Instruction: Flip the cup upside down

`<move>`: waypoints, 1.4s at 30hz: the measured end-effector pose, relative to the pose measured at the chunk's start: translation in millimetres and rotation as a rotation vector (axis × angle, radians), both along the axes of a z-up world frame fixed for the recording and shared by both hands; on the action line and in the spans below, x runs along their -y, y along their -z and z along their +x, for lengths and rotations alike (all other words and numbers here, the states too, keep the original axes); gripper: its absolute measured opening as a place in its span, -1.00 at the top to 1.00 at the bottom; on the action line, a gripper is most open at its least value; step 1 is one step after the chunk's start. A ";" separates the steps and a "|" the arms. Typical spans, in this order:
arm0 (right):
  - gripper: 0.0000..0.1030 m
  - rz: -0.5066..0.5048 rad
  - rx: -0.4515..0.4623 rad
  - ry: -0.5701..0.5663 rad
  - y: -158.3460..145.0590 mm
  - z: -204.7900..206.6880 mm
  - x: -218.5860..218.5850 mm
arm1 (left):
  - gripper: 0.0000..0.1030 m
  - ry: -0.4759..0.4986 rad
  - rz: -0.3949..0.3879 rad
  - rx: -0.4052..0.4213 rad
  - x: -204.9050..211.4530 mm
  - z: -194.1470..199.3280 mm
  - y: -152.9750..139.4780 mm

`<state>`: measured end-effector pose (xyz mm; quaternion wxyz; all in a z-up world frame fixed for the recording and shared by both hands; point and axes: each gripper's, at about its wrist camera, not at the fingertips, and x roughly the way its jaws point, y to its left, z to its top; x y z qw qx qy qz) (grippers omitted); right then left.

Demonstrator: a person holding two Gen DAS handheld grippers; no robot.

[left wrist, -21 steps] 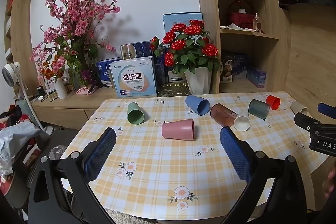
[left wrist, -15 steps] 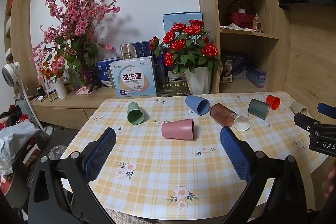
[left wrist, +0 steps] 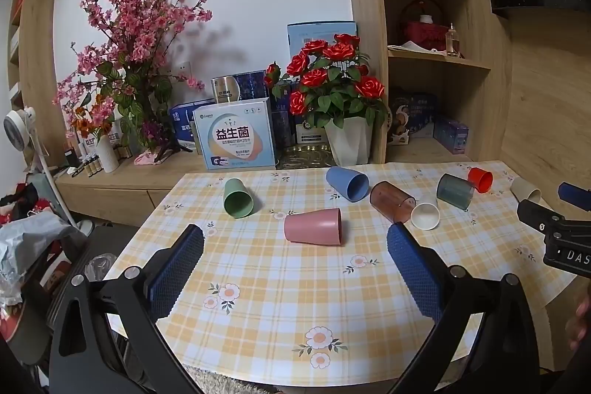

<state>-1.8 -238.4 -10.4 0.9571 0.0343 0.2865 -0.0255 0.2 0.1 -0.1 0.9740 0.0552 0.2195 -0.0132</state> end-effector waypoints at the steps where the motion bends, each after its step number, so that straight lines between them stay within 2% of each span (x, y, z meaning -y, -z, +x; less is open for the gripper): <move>1: -0.81 0.000 0.000 0.000 0.1 -0.1 0.0 | -0.89 0.000 0.000 0.000 0.0 0.0 0.0; 42: -0.81 0.003 -0.003 0.000 1.2 -0.5 -0.2 | -0.89 0.001 -0.006 -0.009 -1.7 1.5 8.9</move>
